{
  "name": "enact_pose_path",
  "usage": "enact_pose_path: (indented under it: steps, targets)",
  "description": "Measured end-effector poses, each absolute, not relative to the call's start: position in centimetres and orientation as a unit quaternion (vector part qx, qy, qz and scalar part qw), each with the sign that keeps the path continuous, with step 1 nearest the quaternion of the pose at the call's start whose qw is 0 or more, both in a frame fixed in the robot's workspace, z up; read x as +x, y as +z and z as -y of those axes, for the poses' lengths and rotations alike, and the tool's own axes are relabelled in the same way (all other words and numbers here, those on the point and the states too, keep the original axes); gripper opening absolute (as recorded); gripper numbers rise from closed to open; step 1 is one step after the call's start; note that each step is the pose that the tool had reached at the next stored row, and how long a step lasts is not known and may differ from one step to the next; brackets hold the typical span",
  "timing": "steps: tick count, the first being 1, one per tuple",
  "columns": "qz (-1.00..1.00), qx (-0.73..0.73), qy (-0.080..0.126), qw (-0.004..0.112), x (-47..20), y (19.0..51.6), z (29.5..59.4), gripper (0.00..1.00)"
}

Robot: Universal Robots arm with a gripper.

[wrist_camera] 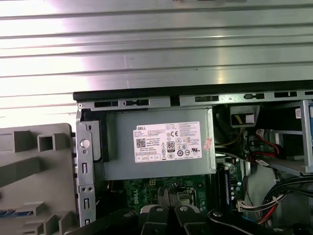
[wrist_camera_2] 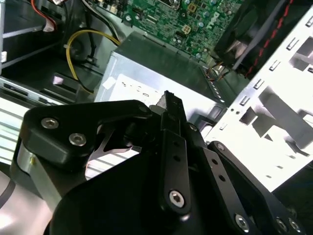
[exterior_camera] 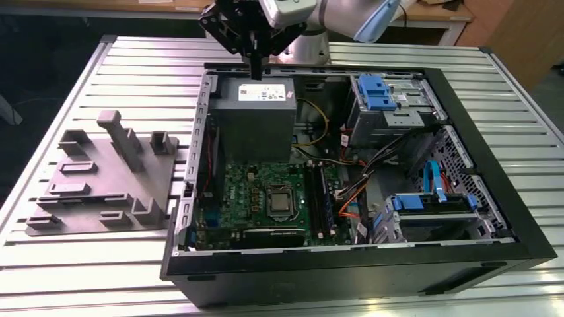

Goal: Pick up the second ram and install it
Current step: 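Reach for the second ram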

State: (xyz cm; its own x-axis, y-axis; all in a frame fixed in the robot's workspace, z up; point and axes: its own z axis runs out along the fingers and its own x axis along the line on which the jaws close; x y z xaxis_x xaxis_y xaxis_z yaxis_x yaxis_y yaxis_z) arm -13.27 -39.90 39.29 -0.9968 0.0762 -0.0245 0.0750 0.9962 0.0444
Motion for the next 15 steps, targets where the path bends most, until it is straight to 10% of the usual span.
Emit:
enact_pose_path:
  steps: [15]
  targets:
    - [-0.999, 0.038, 0.022, 0.013, -18.3, 38.9, 39.9, 0.10]
